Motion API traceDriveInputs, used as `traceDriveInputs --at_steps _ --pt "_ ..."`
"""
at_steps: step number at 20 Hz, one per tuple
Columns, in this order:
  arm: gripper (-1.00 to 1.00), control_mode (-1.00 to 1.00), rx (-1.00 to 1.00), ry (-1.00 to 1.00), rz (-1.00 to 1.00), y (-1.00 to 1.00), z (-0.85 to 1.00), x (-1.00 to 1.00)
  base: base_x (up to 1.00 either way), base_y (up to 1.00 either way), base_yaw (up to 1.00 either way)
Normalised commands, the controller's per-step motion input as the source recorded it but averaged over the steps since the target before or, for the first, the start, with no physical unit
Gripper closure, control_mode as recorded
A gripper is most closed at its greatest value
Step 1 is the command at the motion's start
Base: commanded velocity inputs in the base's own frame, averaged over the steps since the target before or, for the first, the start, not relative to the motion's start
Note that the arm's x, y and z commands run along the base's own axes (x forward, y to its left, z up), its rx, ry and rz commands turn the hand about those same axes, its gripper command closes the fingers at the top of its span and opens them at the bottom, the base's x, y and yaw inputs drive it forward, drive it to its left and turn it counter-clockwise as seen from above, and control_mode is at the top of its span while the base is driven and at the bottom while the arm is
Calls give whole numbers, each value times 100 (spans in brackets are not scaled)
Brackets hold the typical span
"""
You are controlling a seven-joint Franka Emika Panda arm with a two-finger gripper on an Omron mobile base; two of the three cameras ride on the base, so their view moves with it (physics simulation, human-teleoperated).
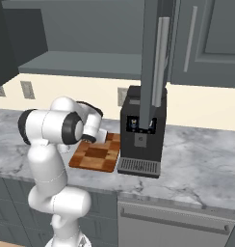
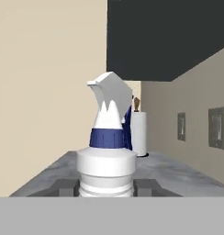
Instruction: Grab the spray bottle from the cabinet, then place it next to the cutting board for sanitizing. Then grab the dish brush from the countertop next to the sink and place it next to the cutting board.
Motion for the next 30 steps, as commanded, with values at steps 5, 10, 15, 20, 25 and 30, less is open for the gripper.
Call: traceDriveInputs --at_steps 5,10,15,20,25,30 --pt "-100 -100 0 1 3 -1 -32 4 0 0 0" --pt "-100 -100 0 0 1 -20 -2 -4 0 0 0" --pt "-100 -100 0 0 0 -24 0 -7 0 0 0" --pt "-100 -100 0 0 0 -21 0 -3 0 0 0" --pt "-100 -100 0 0 0 -4 11 -25 0 0 0" --pt "-100 -100 0 0 -2 0 19 -36 0 0 0"
